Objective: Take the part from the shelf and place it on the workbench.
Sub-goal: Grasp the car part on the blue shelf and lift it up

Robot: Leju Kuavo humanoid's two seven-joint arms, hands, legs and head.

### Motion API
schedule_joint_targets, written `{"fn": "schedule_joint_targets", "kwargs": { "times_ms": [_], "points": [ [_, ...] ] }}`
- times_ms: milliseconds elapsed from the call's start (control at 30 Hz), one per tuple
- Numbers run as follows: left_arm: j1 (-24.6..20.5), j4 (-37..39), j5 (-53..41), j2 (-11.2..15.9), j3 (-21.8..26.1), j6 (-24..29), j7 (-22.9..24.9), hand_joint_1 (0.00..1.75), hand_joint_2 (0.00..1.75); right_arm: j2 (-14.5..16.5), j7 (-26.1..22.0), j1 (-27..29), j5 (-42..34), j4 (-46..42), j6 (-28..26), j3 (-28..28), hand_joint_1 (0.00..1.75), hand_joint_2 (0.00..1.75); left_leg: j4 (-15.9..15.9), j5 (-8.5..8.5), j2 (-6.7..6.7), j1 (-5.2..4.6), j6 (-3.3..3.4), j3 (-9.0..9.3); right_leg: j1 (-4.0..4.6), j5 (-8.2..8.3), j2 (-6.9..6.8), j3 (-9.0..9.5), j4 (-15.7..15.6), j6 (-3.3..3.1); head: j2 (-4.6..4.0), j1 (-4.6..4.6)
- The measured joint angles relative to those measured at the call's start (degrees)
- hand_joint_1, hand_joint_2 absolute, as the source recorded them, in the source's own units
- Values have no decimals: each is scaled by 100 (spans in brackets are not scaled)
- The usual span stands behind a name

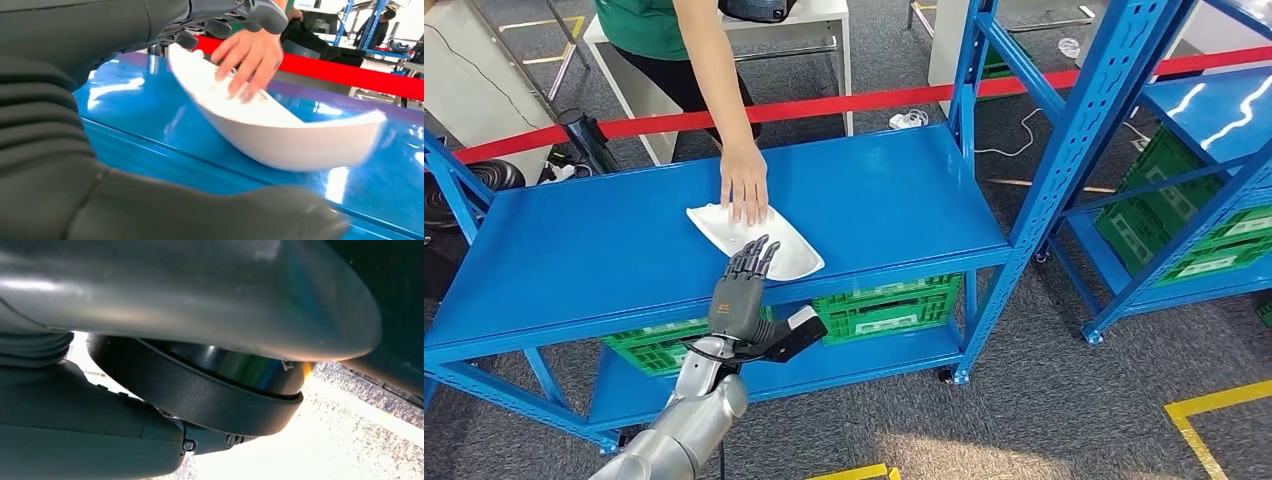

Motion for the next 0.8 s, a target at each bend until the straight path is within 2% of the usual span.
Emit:
{"fn": "schedule_joint_targets", "kwargs": {
  "times_ms": [67, 100, 133, 200, 233, 333, 433, 567, 800],
  "points": [
    [-8, 10, 15, -26, -1, -1, 43, 0, 0, 0, 1, 0, -9, 0, -14, 0, 0, 0, -87, 89, 2, 7, 20, 33, 11, 52, -5, 44, -84, 67, 0, 4],
    [-14, 13, 24, -37, -1, 2, 61, 0, 0, -1, 2, 0, -13, 0, -17, 0, 0, 0, -140, 131, -5, 12, 7, 57, 27, 57, -11, 63, -97, 78, 0, 12],
    [-18, 16, 29, -48, -1, 15, 86, 0, 0, -3, 4, -2, -14, 0, -19, 0, 0, 0, -176, 164, -12, 15, -9, 78, 50, 72, -18, 93, -144, 14, 0, 24],
    [-21, 24, 25, -59, -1, 63, 138, 0, 0, -8, 11, -1, -14, 0, -19, 0, 0, 0, -170, 172, -29, -4, -34, 72, 77, 93, -35, 145, -208, -156, 0, 43],
    [-19, 27, 32, -61, -1, 86, 147, 0, 0, -10, 14, 0, -14, 0, -16, 0, 0, 0, -148, 167, -29, -10, -24, 62, 81, 121, -41, 170, -263, -204, 0, 47],
    [-15, 42, 92, -62, -1, 104, 116, 0, 0, -12, 16, 3, -14, 0, 7, 0, 0, 0, -111, 155, -24, -15, 9, 34, 76, 158, -44, 183, -302, -92, 0, 50],
    [-14, 54, 89, -61, -1, 113, 131, 0, 0, -12, 15, 2, -14, 0, 20, 0, 0, 0, -90, 143, -22, -19, 34, 17, 74, 162, -44, 183, -312, -48, 0, 50],
    [-13, 67, 70, -60, -1, 142, 128, 0, 175, -12, 15, 1, -14, 0, 26, 0, 0, 0, -84, 136, -21, -21, 45, 7, 75, 154, -45, 182, -317, 1, 0, 49],
    [-10, 95, 60, -58, 0, 163, 159, 0, 175, -12, 15, 1, -14, 0, 28, 0, 0, 0, -91, 136, -21, -21, 42, 9, 88, 150, -46, 177, -314, 9, 0, 47]
  ]
}}
